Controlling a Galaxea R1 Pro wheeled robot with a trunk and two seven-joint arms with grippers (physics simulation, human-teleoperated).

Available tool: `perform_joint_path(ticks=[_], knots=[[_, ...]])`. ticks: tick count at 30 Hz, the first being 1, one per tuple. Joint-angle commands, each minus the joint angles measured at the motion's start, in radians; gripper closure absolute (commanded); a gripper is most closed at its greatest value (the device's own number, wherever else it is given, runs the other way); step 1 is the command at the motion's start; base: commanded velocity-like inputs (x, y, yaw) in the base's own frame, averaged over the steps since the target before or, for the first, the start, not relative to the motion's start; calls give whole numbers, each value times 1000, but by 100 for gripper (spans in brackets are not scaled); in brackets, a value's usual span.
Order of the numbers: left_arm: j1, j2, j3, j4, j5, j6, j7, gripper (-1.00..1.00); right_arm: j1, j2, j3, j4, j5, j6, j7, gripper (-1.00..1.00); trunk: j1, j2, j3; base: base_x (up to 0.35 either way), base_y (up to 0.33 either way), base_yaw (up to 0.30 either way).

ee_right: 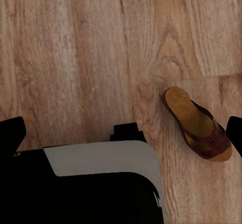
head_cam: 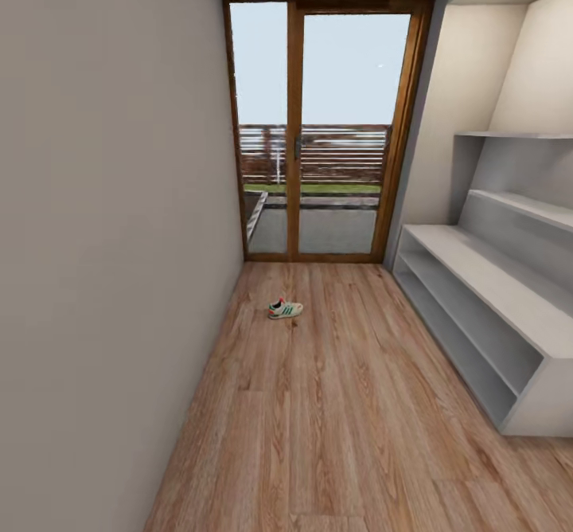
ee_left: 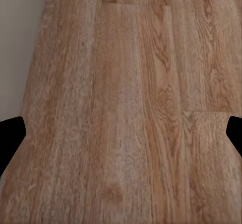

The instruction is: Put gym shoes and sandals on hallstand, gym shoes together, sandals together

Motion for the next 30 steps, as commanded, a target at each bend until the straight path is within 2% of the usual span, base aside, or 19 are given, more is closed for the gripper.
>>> perform_joint_path(ticks=[1, 15, 30], knots=[[-1, 0, -1, 0, 0, -3, 0, -100, 0, 0, -1, -1, -3, 0, -1, -100, 0, 0, -1, 44, 8, 0], [-1, 0, -3, 0, 0, -3, 0, -100, 0, 0, -1, -1, -2, 0, -1, -100, 0, 0, -1, 44, 12, 0], [0, 0, -3, 0, 0, -3, 0, -100, 0, 0, -1, -1, -3, 0, -1, -100, 0, 0, -1, 316, 59, 0]])
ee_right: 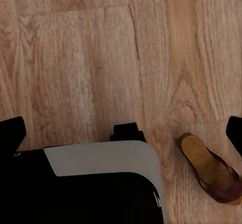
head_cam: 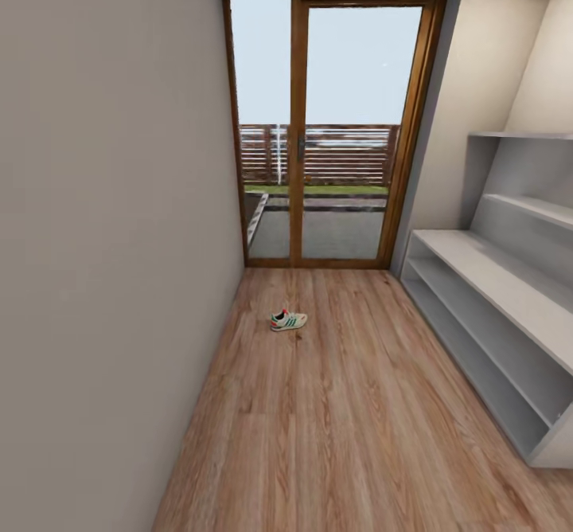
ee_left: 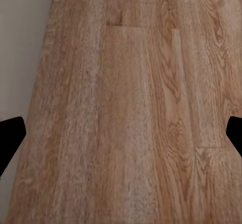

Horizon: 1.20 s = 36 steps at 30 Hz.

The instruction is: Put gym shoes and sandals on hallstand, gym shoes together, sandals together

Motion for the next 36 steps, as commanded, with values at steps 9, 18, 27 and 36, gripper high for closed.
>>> perform_joint_path(ticks=[9, 18, 27, 36], knots=[[-1, -1, 0, 0, 0, -3, 0, -100, 0, 0, -1, -1, -2, 0, 0, -100, 1, 0, 0, 348, 1, -50], [-1, 0, 0, 0, 0, -3, 0, -100, 0, 0, -1, -1, -3, 0, 0, -100, 1, 0, 2, 349, -2, -122], [0, 0, 0, 0, 0, -3, 0, -100, 0, 0, -1, 0, -3, 1, -1, -100, 1, 0, 2, 349, -63, -6], [-1, 0, 0, 0, 0, -3, 0, -100, 0, -1, 0, -3, 3, 1, -1, -100, 1, 0, 2, 349, -84, 0]])
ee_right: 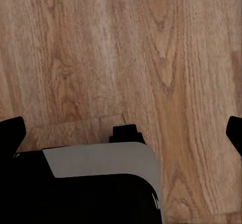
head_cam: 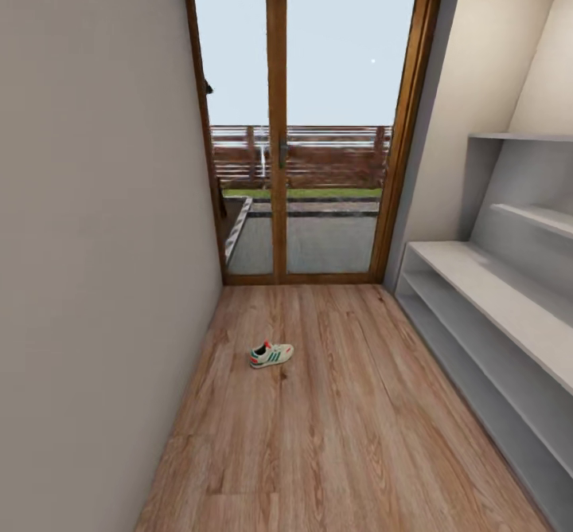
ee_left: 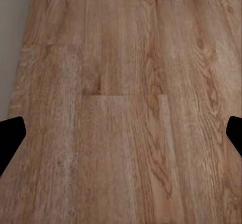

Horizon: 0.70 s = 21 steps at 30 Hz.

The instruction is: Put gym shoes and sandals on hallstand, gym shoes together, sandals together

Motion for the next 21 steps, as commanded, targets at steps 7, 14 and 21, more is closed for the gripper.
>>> perform_joint_path(ticks=[7, 14, 21], knots=[[-2, -1, 2, -3, -2, -2, -2, -100, 0, 0, -4, -8, -8, 0, 0, -100, 1, 0, -1, 349, -97, 0], [-101, -1, 4, -10, -3, 1, -1, -100, 0, 1, -1, -187, -1, 23, -8, -100, 1, 0, -1, 349, -124, 0], [-242, -1, 4, -13, -4, 79, -1, -100, -7, 2, 1, -322, -1, 173, -7, -100, 1, 0, -1, 349, -139, 0]])
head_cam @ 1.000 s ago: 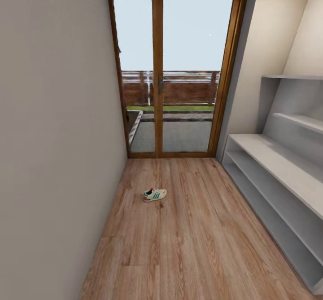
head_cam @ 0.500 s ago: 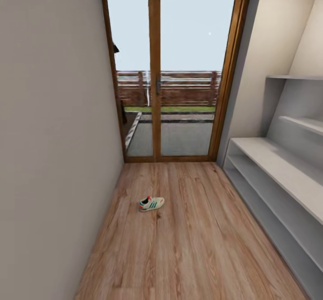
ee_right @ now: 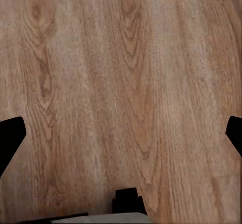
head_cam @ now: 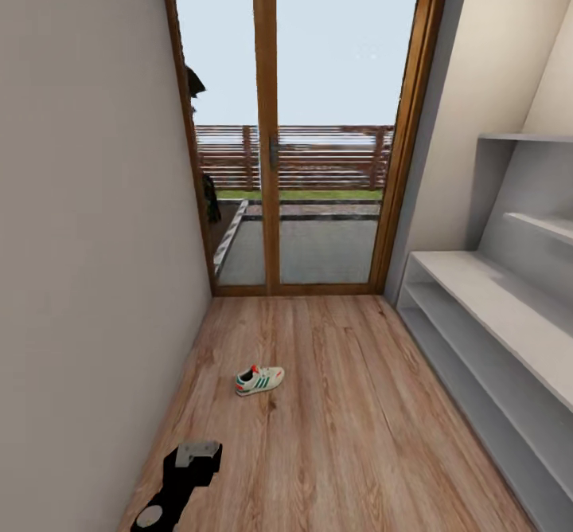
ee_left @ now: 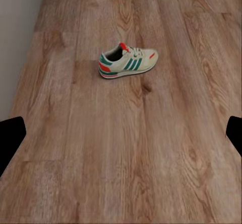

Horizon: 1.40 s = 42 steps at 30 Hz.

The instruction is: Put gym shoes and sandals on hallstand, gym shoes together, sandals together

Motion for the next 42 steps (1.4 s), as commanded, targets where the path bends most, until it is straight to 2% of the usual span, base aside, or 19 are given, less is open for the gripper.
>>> perform_joint_path(ticks=[1, 5, 10, 16, 24, 42], knots=[[-54, 0, 0, -1, 0, 44, -2, -100, -20, -1, 0, -50, -4, 108, 0, -100, 1, 0, -1, 349, -140, 0], [-122, -3, 0, -9, 1, 86, -4, -100, -61, -1, 0, -122, -7, 240, 3, -100, 1, 0, -1, 349, -139, 0], [-139, -3, -1, -38, 3, 98, -4, -100, -71, -1, 2, -162, -7, 273, 4, -100, 1, 0, -1, 349, -118, 0], [-146, 3, 1, -63, 1, 109, -1, -100, -75, -3, 4, -182, -8, 287, 6, -100, 1, 0, -1, 338, -81, 0], [-147, 28, 4, -90, 1, 174, -2, -100, -76, -1, 7, -186, -1, 284, 1, -100, 1, 0, -1, 291, -19, 0], [-147, 29, 2, -107, 5, 185, -10, -100, -76, -1, 6, -178, 1, 279, 2, -100, 1, 0, -1, 279, 16, 0]])
